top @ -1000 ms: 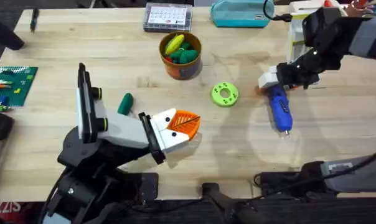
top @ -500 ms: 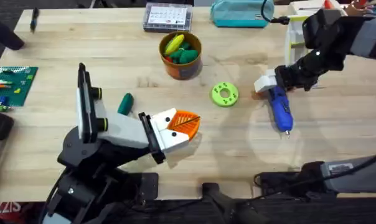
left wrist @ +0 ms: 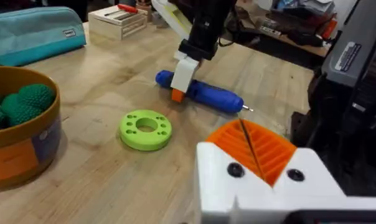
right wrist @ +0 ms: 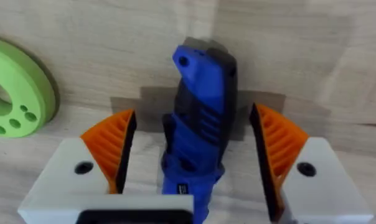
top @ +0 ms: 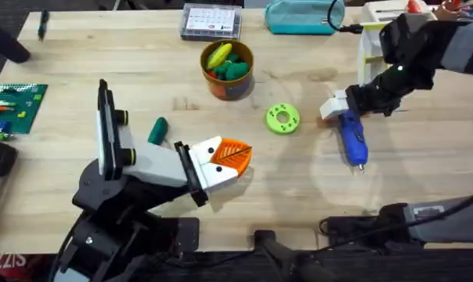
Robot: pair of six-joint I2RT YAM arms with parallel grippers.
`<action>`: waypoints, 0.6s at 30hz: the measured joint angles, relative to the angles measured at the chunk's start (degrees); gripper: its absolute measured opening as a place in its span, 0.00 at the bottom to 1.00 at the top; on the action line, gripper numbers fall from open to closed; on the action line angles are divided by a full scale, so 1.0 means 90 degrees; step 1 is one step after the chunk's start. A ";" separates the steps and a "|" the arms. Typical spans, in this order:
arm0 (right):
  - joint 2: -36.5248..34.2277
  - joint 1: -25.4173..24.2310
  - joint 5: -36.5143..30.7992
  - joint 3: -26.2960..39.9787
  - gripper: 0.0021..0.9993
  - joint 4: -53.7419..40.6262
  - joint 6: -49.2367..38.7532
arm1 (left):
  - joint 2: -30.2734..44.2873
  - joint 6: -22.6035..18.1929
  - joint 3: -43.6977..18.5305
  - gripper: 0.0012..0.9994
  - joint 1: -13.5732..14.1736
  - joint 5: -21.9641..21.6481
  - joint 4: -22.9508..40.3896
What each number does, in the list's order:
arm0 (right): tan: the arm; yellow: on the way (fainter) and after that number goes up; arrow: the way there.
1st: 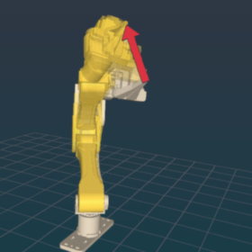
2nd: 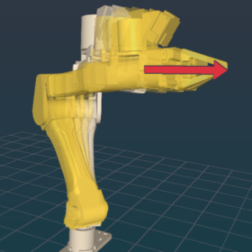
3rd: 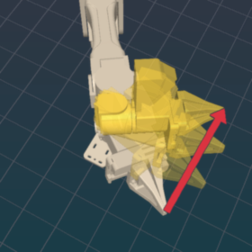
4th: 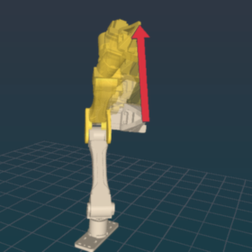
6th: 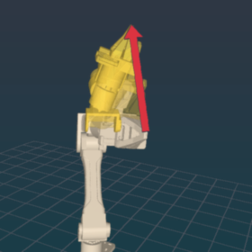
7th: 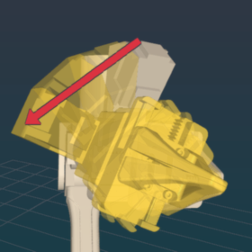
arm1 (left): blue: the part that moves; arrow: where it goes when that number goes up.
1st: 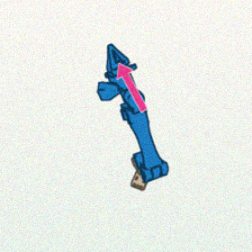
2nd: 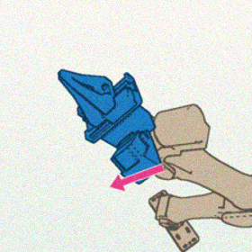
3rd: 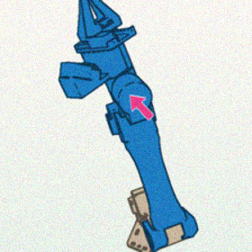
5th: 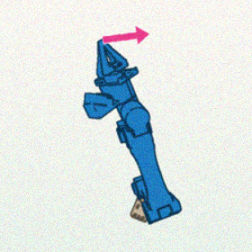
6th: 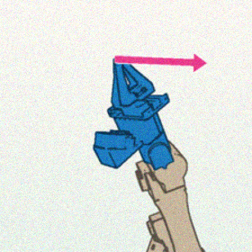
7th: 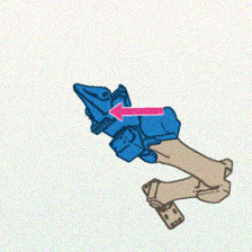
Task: Pick up the gripper from the table and insert it into the empty holder that is missing its gripper. Then pick up a screw, insert it into the mounting hole, and use the screwdriver to tighten it. Finally, clean up the table by picking up the vegetable and placing it into the bucket.
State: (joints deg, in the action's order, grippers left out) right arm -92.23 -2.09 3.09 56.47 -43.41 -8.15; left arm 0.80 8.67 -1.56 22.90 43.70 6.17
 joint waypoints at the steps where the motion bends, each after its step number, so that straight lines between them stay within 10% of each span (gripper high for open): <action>1: 0.0000 0.0000 0.0000 0.0000 0.99 -0.0027 0.0001 | 0.0000 0.0002 0.0000 0.01 0.0000 0.0000 0.0000; 18: 0.0122 0.0010 -0.0244 0.0002 0.99 -0.0043 0.0358 | 0.0000 0.0001 0.0000 0.01 0.0000 0.0000 0.0000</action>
State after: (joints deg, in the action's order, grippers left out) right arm -91.12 -1.99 0.90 56.49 -43.80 -4.93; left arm 0.80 8.67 -1.56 22.90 43.70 6.17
